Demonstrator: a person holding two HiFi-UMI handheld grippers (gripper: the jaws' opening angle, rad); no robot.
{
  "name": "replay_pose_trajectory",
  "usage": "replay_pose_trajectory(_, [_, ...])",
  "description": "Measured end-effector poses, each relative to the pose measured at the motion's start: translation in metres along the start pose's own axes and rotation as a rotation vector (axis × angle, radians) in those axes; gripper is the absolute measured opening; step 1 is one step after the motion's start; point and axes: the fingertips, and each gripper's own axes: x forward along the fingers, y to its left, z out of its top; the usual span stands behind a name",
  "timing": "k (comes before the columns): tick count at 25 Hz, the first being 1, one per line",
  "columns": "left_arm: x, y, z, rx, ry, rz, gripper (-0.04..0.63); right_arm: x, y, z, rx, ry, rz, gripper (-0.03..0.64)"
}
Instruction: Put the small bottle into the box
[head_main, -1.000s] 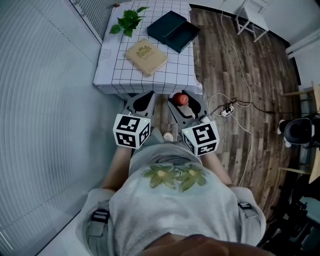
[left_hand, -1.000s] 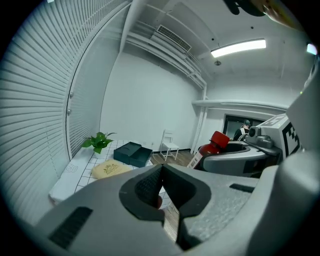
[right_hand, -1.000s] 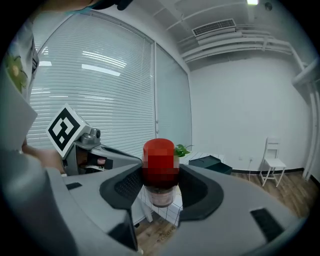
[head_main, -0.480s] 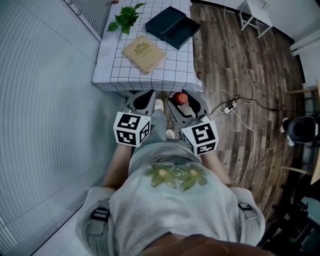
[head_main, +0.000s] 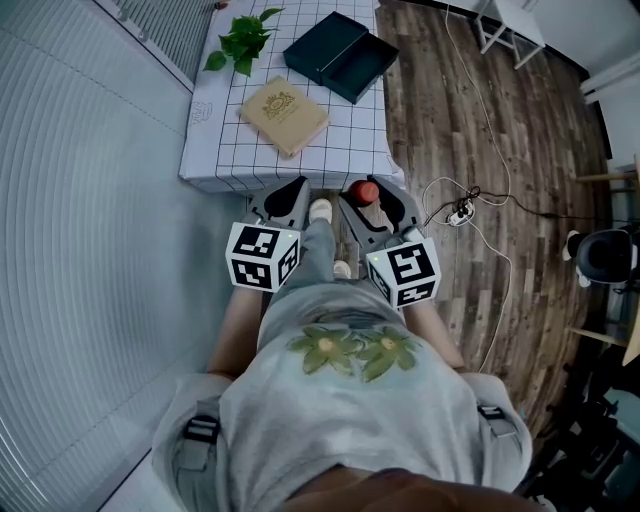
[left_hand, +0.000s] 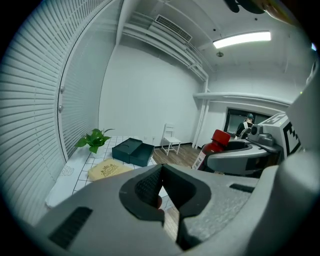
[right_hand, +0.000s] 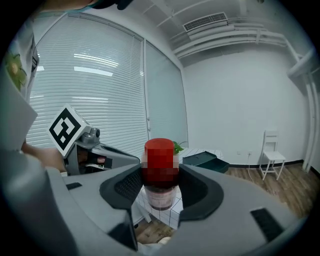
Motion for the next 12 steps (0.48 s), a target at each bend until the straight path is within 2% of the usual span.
replay_pose_trajectory(12, [0.064,0.058,0.045,-0.031,-0.018,-0.014,0.008,0.079,-0.047,0.035,-0.032,0.019,0.002,0.218])
